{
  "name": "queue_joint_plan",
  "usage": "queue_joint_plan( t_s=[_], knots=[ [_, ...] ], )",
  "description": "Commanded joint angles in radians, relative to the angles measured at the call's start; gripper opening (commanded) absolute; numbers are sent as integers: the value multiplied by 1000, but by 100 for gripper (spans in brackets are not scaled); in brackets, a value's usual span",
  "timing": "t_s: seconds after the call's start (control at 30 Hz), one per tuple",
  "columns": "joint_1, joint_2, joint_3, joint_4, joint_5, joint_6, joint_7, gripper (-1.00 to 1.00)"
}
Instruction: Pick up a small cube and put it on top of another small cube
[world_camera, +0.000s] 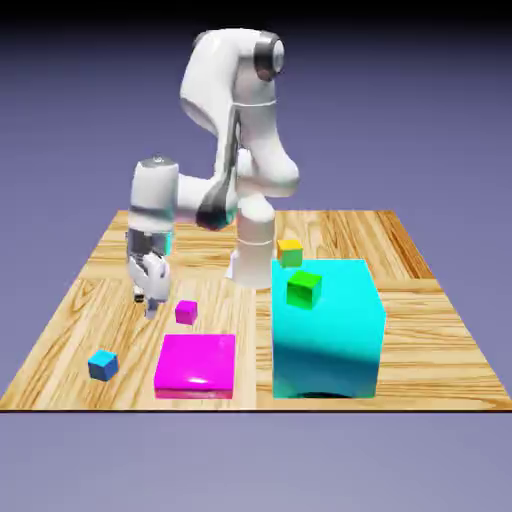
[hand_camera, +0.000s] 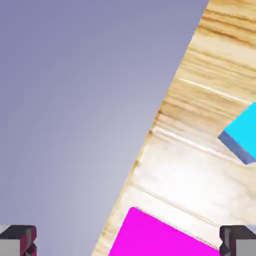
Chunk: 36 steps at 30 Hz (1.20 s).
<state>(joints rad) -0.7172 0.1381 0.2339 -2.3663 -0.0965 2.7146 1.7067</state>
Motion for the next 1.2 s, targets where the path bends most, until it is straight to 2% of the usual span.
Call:
queue_joint_plan(
  t_s=[0.0,0.3,0.5,0.53,0.73,1.17],
  knots=[
    [-32,32,11,20,-4,-15,44,0],
    [-324,316,105,198,-43,-144,432,0],
    [-264,479,37,233,-102,-17,471,0],
    [-264,479,37,233,-102,-17,471,-100],
    [-307,298,111,198,-34,-161,425,-100],
    [126,-174,259,193,203,-593,262,-100]
  ],
)
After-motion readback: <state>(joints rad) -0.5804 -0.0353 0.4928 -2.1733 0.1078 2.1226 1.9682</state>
